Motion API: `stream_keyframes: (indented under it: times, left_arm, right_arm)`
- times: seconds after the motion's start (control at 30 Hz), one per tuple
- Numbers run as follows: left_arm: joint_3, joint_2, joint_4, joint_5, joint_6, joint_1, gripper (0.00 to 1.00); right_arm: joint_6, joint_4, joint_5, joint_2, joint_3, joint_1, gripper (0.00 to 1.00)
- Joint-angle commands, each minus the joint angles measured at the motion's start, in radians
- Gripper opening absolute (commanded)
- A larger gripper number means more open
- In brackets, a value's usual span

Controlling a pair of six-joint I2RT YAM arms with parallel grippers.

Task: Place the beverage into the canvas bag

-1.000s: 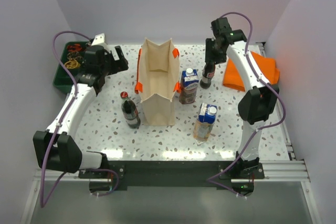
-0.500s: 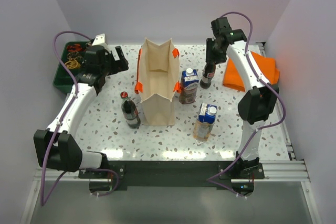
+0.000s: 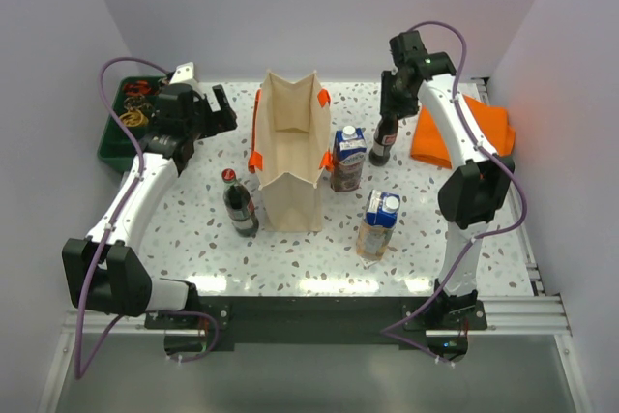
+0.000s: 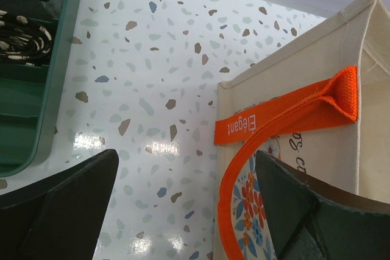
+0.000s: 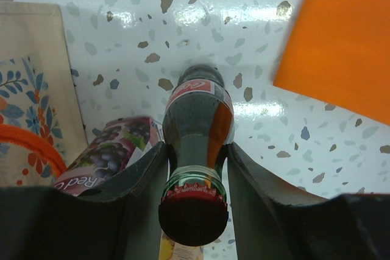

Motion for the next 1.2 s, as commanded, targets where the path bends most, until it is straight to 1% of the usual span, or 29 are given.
stream_keyframes:
  times: [0.0,0.33,0.57,0.73,1.03,1.17]
  left_arm:
    - [0.004,-0.003,0.036,0.011,0.023,0.003,1.0]
    - [0.0,-0.003,0.034,0.008,0.025,0.003,1.0]
    - [0.001,-0.004,0.036,0.01,0.028,0.001,1.0]
    - [0.003,-0.001,0.04,0.013,0.028,0.003,1.0]
    - [0.008,0.01,0.042,0.019,0.028,0.001,1.0]
    - [0.012,0.016,0.042,0.019,0.03,0.003,1.0]
  right_arm:
    - [0.011,0.043,0.03,-0.047,0.095,0.003,0.0]
    - [0.012,0.058,0.03,-0.041,0.065,0.002,0.0]
    - [0.011,0.061,0.03,-0.041,0.094,0.002,0.0]
    - [0.003,0.072,0.028,-0.036,0.08,0.003,0.0]
    - [-0.02,0.192,0.047,-0.076,-0.11,0.008,0.0]
    - [-0.021,0.201,0.048,-0.078,-0.143,0.016,0.0]
